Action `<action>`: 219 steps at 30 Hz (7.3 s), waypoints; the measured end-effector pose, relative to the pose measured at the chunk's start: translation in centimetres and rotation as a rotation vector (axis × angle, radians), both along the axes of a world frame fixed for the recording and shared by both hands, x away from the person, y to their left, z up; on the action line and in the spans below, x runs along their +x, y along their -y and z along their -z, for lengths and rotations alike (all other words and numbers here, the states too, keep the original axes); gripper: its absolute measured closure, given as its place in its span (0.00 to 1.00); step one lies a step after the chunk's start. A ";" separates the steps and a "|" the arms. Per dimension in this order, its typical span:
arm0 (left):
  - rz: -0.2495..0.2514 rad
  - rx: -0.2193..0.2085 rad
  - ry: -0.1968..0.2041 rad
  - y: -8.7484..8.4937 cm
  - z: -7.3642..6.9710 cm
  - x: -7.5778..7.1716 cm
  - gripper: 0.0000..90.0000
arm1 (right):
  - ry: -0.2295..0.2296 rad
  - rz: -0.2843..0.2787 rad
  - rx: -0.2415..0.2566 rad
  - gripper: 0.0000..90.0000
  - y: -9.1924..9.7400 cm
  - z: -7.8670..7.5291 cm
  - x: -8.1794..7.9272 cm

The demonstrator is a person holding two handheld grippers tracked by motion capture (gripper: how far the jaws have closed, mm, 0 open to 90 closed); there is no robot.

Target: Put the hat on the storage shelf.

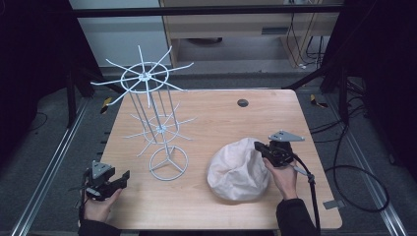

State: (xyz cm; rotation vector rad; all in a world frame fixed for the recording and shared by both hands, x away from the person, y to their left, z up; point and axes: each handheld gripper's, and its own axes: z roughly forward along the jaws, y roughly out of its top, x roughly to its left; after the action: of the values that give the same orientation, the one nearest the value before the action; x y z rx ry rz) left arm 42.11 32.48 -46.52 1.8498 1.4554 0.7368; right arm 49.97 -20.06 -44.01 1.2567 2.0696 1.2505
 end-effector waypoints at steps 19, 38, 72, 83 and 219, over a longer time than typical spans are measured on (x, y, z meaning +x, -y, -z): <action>-0.006 0.008 -0.006 0.0 0.2 0.2 0.45 | -0.068 -0.057 -0.090 1.00 -0.6 2.7 2.9; -0.003 0.006 -0.002 0.1 0.1 0.1 0.45 | -0.113 0.040 -0.197 1.00 1.9 2.0 1.6; 0.002 -0.003 0.003 0.2 -0.1 -0.1 0.46 | -0.026 0.084 -0.083 1.00 6.2 0.0 -5.4; 0.015 0.000 0.010 0.4 -0.2 -0.3 0.47 | -0.052 -0.115 -0.079 1.00 4.3 0.6 -10.7; 0.035 0.024 0.005 0.8 0.0 0.2 0.47 | -0.017 -0.076 -0.154 0.93 5.1 -0.2 -9.4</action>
State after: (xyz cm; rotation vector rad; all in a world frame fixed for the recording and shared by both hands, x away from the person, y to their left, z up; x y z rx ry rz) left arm 42.30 31.64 -46.55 1.8847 1.4132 0.7444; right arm 40.52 -25.18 -43.81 1.1329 2.1987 1.0915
